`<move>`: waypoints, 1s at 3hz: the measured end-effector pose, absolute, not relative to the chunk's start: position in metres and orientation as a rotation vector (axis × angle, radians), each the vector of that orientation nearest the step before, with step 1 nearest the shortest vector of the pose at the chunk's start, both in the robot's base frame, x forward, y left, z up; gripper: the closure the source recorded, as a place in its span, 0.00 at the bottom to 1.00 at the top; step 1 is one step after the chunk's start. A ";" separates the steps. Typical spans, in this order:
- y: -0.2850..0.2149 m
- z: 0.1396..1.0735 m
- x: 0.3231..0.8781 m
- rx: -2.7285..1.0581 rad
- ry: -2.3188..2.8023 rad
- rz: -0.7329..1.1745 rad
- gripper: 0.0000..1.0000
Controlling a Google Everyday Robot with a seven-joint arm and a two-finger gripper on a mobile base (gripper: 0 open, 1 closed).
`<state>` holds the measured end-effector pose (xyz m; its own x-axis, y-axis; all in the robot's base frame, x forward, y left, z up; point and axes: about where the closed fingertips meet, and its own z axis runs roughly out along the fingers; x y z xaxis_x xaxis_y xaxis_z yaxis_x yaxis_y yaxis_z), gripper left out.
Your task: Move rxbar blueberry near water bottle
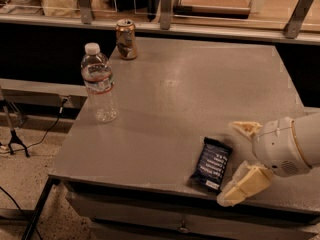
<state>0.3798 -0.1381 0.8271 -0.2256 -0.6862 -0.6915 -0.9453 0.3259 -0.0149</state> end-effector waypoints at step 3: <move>-0.124 0.817 0.384 -1.497 1.933 0.506 0.00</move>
Offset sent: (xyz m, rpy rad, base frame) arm 0.0129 -0.0046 -0.0018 0.0429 -0.0317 0.0682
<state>0.3842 -0.1238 0.8170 -0.1524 -0.7136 -0.6838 -0.9570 0.2794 -0.0783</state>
